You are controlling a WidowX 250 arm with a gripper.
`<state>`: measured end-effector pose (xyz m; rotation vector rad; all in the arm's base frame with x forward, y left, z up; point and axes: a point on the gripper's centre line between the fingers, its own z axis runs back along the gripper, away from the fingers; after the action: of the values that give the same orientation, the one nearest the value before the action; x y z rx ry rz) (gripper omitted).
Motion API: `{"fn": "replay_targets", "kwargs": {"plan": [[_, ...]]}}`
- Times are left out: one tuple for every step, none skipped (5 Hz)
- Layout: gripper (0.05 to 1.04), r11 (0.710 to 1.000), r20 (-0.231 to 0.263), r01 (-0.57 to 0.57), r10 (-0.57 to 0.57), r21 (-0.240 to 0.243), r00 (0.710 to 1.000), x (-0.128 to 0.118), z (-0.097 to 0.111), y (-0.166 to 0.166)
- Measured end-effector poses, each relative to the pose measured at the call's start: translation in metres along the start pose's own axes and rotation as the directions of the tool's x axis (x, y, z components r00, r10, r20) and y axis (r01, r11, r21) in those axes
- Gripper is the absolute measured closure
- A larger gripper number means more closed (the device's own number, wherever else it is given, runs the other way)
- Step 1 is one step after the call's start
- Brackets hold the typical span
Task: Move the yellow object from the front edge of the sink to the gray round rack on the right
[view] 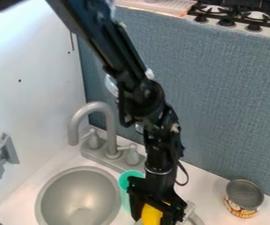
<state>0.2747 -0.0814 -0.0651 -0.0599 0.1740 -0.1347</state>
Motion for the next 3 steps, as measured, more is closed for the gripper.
{"fn": "replay_targets", "kwargs": {"plan": [[0.182, 1.000, -0.040, 0.013, -0.013, -0.019, 0.999, 0.006, -0.012, -0.010], [0.182, 0.998, -0.059, 0.032, -0.035, -0.054, 0.998, 0.007, -0.020, -0.015], [0.150, 0.997, -0.061, 0.031, -0.035, -0.068, 0.998, 0.007, -0.022, -0.017]]}}
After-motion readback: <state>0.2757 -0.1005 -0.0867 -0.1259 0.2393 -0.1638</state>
